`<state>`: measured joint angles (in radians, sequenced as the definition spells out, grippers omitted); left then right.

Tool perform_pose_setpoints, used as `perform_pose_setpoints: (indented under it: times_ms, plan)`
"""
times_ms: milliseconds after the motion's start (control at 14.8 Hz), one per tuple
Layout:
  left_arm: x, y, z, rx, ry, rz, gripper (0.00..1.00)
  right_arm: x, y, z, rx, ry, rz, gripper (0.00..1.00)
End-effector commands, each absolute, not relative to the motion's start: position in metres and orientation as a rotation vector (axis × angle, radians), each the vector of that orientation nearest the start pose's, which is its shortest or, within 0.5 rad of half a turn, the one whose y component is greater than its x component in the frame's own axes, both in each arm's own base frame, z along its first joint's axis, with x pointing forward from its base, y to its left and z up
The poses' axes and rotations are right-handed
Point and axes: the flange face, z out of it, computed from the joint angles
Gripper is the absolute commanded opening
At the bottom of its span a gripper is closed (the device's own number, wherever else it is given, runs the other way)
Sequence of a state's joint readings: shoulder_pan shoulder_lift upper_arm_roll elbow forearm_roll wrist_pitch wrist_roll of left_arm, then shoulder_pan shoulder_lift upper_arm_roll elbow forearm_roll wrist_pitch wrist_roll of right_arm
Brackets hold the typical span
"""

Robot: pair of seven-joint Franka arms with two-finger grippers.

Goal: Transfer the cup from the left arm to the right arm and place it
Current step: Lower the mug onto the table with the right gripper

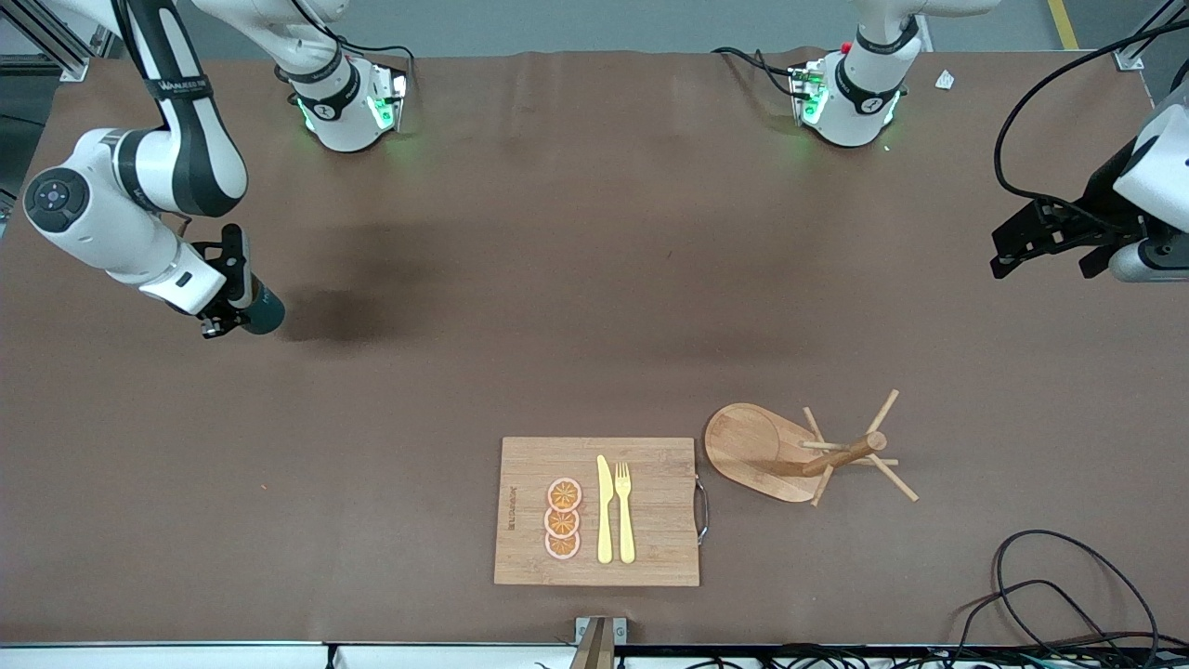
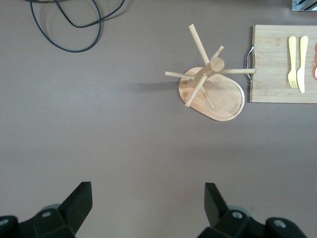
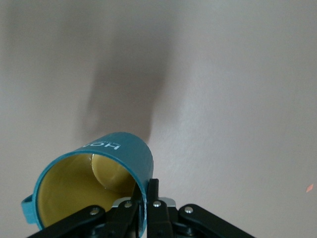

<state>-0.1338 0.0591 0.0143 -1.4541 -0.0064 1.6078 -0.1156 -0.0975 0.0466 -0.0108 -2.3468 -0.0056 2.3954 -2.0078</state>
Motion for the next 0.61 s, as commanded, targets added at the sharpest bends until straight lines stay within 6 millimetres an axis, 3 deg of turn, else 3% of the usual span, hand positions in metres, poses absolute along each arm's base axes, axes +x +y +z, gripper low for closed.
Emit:
perform_pose_setpoints:
  times_ms: [0, 271, 541]
  plan:
    - [0.572, -0.069, 0.654, -3.153, 0.022, -0.153, 1.00, 0.509, -0.058, 0.302, 1.612, 2.691, 0.038, 0.00]
    - [0.573, -0.068, 0.653, -3.153, 0.017, -0.153, 1.00, 0.518, -0.074, 0.295, 1.352, 2.833, 0.035, 0.00]
    - [0.573, -0.067, 0.653, -3.153, 0.015, -0.153, 1.00, 0.521, -0.076, 0.292, 1.136, 2.927, 0.032, 0.00]
